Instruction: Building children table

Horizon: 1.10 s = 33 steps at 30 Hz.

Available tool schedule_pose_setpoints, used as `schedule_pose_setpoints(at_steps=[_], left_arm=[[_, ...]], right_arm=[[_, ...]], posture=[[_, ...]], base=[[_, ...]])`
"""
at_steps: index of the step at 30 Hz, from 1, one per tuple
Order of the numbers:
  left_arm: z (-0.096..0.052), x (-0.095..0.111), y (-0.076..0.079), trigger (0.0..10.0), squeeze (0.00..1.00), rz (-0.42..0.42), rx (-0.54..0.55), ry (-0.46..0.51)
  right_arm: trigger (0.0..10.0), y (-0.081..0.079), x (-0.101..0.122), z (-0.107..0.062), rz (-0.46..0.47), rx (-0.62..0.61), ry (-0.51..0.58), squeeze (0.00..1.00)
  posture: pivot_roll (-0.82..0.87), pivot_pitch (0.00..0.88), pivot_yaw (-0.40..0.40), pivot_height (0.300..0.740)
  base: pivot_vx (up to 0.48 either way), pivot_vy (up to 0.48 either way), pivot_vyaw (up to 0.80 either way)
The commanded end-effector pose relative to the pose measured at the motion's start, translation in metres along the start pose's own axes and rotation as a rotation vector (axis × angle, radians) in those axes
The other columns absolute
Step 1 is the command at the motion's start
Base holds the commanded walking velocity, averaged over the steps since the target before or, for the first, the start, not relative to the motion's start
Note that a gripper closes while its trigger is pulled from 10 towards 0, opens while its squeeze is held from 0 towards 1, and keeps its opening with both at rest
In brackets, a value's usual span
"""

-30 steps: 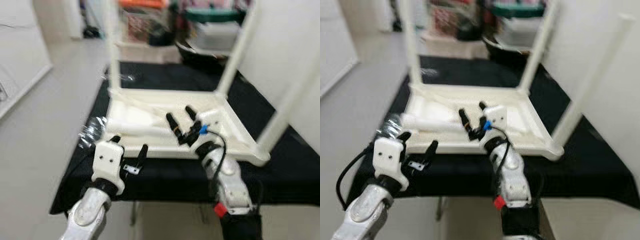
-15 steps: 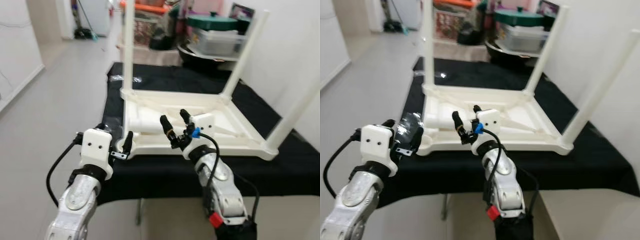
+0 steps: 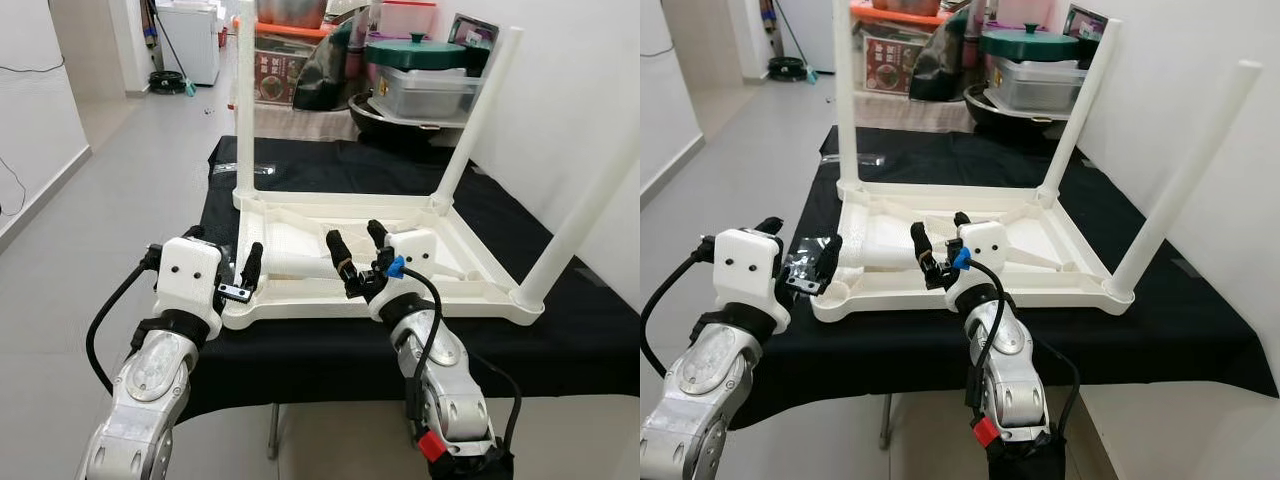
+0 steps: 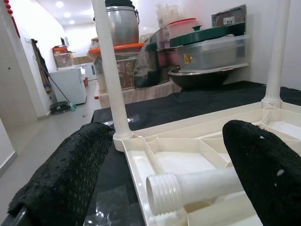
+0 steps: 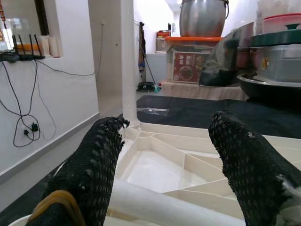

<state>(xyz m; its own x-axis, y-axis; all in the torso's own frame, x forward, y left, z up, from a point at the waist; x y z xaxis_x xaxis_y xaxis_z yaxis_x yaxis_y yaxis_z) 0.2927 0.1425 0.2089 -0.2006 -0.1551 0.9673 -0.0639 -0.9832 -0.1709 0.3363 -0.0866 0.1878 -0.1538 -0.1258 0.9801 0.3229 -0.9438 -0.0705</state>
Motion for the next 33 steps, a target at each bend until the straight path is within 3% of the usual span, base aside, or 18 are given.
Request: schedule_pose_setpoints(at_steps=[1,7,17,33], left_arm=[[0.002,-0.003,-0.002,10.0,0.00,0.021,-0.002,-0.018],[0.003,-0.001,-0.005,10.0,0.00,0.016,0.021,-0.020],[0.007,-0.004,-0.025,10.0,0.00,0.055,0.078,-0.040],[0.014,0.006,-0.031,10.0,0.00,0.082,0.088,0.000]], right_arm=[[10.0,0.002,-0.003,-0.001,-0.001,-0.010,-0.019,0.00],[10.0,0.001,-0.005,-0.001,-0.003,-0.011,-0.029,0.00],[10.0,0.003,-0.009,0.000,-0.008,-0.022,-0.041,0.00],[10.0,0.007,-0.007,0.001,-0.015,-0.038,-0.034,0.00]], posture=[[0.11,0.000,-0.116,0.740],[0.11,0.000,-0.115,0.740],[0.12,0.000,-0.113,0.740],[0.11,0.006,-0.110,0.740]], base=[[0.296,0.000,0.00],[0.188,0.000,0.00],[0.000,0.000,0.00],[0.077,0.000,0.00]])
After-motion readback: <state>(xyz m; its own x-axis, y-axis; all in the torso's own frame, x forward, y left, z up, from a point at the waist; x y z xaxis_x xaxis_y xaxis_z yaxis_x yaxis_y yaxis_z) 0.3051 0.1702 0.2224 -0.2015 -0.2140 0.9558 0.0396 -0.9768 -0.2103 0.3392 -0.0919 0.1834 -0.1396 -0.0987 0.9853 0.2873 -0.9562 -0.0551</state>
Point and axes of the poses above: a point about 5 cm out from each wrist's last joint towards the gripper, its own z axis pointing out of the wrist towards the gripper, its own x axis along the axis of the wrist's last joint, y = z × x, the point moved 4 cm from there along z, pointing out of the wrist towards the gripper, and after that the axes turned 1 degree about z, right-handed, at the moved point
